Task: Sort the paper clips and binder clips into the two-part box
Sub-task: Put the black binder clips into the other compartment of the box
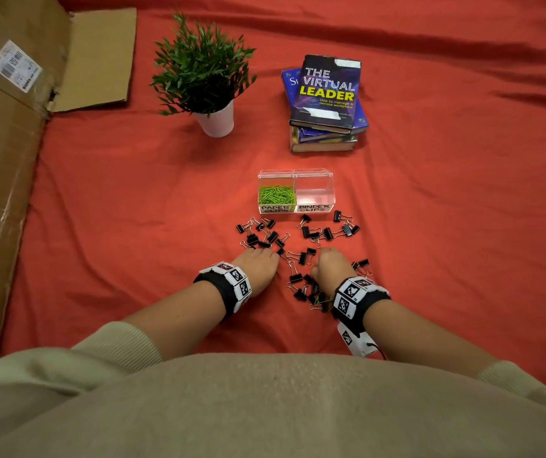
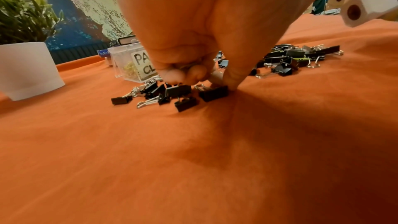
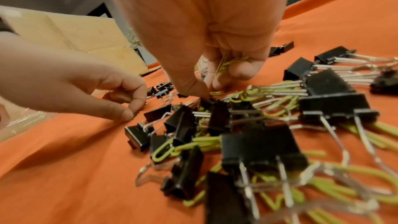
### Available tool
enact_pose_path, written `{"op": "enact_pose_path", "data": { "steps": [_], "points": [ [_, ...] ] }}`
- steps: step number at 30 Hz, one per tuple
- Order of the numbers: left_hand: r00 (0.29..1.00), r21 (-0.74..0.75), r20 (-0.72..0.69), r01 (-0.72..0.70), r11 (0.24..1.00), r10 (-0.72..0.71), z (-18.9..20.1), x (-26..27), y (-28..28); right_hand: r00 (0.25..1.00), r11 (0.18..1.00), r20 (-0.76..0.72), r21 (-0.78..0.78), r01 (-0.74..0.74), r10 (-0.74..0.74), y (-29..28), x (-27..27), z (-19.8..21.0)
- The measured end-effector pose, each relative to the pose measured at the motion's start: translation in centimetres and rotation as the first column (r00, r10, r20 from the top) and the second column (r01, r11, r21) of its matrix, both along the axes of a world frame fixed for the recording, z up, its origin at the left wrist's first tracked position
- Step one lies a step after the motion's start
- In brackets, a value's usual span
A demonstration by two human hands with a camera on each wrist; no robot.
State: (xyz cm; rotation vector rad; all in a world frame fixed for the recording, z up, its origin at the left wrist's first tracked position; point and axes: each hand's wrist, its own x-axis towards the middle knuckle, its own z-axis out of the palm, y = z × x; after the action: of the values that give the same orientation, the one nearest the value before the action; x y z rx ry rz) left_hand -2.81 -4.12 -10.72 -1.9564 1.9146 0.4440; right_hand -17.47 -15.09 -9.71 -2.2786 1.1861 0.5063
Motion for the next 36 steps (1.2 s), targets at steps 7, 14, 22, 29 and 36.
{"op": "enact_pose_path", "data": {
  "steps": [7,14,22,29,36],
  "points": [
    [1.0,-0.051,-0.015,0.001,0.999,-0.001,0.2,-0.1,0.2,0.994,0.994,-0.011,0.02,-0.111,0.111,-0.6,-0.3,-0.2],
    [0.999,-0.024,-0.037,-0.021,0.999,0.02,0.3,-0.2,0.1,0.947,0.941,0.22,0.297,0.163,-0.234,-2.5,-1.7,1.1],
    [0.79,0.082,-0.473,-0.402,0.912,0.39,1.4,-0.3,-0.7,0.572,0.431,0.15,0.811,0.395,-0.806,-6.4,-3.9,3.4],
    [0.437,0.174,-0.714,-0.647,0.743,0.548,2.9,-1.3,-2.7,0.796,0.609,0.113,0.71,0.354,-0.595,-7.1,-6.1,3.7],
    [0.575,0.136,-0.621,-0.59,0.796,0.532,2.2,-5.2,-3.3,0.991,0.956,0.132,0.292,-0.013,-0.026,-5.5,-6.6,2.2]
  ]
}}
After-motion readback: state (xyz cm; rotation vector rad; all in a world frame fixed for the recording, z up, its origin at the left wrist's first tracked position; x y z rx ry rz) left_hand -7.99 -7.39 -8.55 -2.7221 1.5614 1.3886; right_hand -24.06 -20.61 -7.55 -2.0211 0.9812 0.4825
